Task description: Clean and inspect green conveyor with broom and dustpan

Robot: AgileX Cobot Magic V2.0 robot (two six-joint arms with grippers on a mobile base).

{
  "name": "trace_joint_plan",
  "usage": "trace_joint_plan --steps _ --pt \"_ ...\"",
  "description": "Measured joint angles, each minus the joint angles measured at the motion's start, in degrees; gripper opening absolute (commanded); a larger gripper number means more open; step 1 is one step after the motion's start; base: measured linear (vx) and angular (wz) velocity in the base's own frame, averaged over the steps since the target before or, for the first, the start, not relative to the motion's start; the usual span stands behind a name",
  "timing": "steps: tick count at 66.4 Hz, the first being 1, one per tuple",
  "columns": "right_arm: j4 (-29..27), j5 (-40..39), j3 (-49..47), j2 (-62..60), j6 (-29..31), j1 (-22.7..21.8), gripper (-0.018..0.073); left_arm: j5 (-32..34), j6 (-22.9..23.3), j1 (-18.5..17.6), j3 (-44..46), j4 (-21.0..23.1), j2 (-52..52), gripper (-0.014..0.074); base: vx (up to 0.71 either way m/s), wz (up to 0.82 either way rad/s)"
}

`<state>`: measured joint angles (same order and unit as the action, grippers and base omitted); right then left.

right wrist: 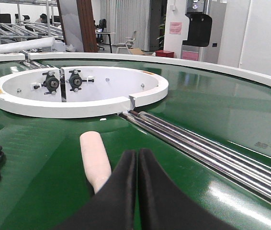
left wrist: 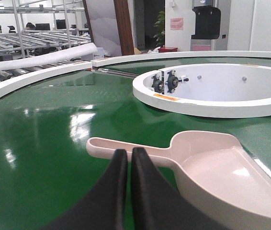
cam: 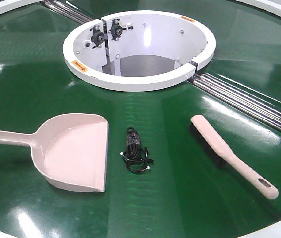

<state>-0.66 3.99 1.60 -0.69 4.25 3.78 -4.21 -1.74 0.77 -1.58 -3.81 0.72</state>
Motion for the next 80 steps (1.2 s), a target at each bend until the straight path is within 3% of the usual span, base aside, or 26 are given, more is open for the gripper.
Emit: trace_joint_plan --steps 69,80 --pt "0.0 0.0 0.0 0.0 0.0 0.0 -0.0008 0.0 0.0 0.0 0.0 0.0 0.0 -0.0006 0.0 0.0" --pt "0.0 0.0 0.0 0.0 0.0 0.0 -0.0008 4.8 0.0 0.0 0.0 1.1 0.0 -0.0006 0.0 0.0"
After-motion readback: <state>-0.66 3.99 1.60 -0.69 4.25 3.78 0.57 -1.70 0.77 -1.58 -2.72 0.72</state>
